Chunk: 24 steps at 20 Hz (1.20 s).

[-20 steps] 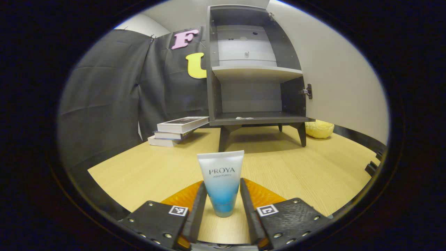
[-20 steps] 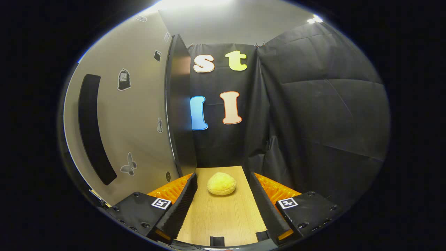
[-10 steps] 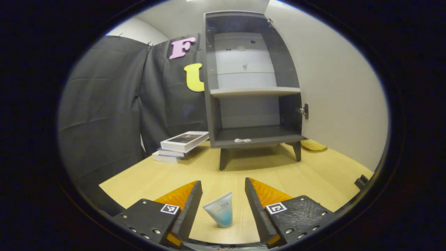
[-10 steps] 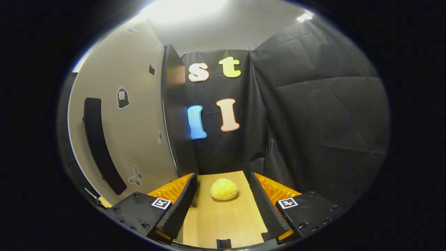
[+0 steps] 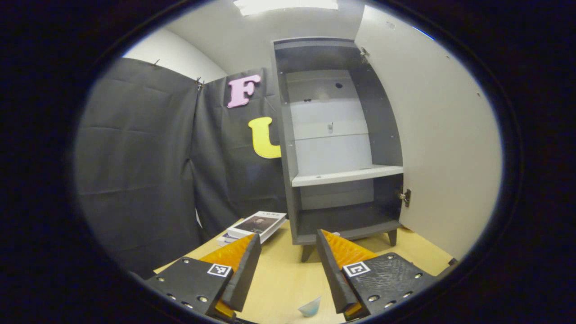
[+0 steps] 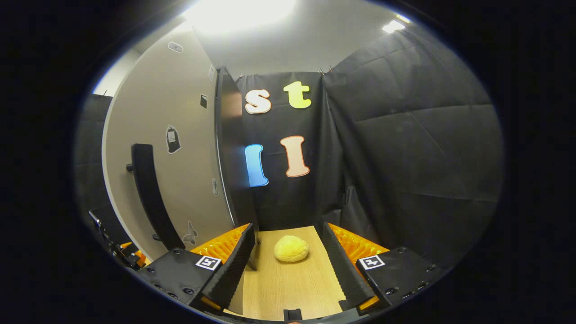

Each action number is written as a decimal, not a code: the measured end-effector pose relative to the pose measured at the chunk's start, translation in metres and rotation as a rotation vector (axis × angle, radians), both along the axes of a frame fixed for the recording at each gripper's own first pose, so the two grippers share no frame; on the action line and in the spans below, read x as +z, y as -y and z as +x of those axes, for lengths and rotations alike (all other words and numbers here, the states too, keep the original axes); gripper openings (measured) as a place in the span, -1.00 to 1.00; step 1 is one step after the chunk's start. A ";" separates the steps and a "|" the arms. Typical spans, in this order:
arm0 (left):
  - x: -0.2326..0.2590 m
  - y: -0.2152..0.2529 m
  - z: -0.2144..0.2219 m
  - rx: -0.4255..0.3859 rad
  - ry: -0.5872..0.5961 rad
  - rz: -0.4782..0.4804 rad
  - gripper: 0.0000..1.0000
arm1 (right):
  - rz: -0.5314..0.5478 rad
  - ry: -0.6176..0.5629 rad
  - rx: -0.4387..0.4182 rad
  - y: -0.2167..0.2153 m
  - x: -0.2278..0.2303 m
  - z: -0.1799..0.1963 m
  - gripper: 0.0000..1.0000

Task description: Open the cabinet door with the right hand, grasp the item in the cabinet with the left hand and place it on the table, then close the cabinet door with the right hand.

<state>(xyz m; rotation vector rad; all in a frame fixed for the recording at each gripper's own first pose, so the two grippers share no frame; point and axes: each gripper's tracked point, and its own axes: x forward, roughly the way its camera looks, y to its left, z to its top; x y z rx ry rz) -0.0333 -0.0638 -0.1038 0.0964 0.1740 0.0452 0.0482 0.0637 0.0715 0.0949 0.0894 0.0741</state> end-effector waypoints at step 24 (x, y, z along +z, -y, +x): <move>0.019 -0.088 0.060 -0.078 0.065 -0.053 0.49 | -0.094 0.027 -0.081 -0.088 0.026 -0.045 0.90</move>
